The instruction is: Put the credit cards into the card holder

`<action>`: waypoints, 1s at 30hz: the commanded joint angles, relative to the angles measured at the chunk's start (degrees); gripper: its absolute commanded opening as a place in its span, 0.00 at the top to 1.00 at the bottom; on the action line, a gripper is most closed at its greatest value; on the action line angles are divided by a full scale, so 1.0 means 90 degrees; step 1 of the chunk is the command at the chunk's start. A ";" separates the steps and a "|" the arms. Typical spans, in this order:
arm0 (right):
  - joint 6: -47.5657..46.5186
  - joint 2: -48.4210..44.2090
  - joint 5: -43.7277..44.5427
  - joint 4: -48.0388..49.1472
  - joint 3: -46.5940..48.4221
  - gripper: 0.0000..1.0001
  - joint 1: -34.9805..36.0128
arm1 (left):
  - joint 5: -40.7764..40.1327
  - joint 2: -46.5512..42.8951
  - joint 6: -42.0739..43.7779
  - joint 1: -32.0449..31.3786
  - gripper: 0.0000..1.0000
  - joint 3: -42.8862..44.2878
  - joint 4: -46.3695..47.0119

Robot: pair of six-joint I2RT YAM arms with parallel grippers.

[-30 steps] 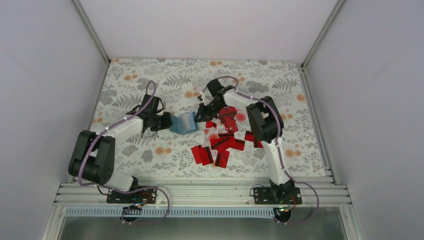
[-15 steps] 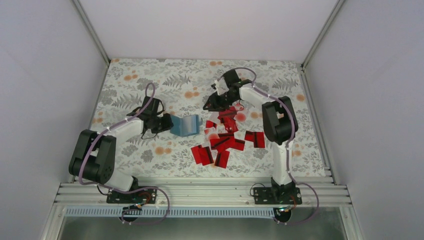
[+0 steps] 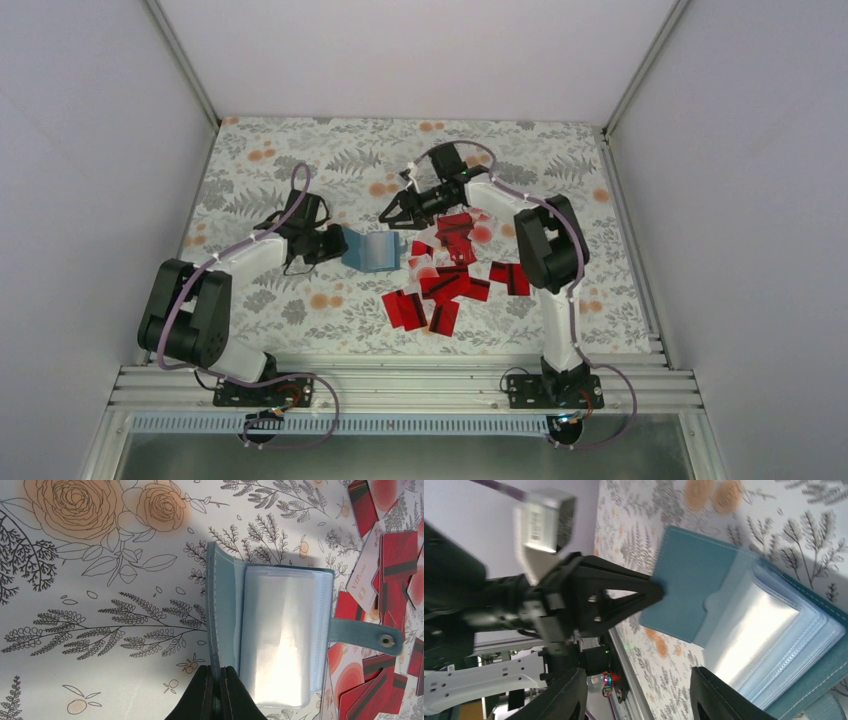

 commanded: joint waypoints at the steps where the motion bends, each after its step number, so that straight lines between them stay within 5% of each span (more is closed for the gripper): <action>1: 0.0142 0.0559 -0.0064 -0.0264 0.0093 0.47 0.0087 | 0.0019 -0.0072 -0.0118 -0.0041 0.98 0.0177 -0.0024; 30: -0.0008 0.1388 0.0439 -0.0569 0.0008 0.46 0.0320 | 0.0090 -0.0231 -0.0297 -0.0188 0.98 -0.0038 0.0144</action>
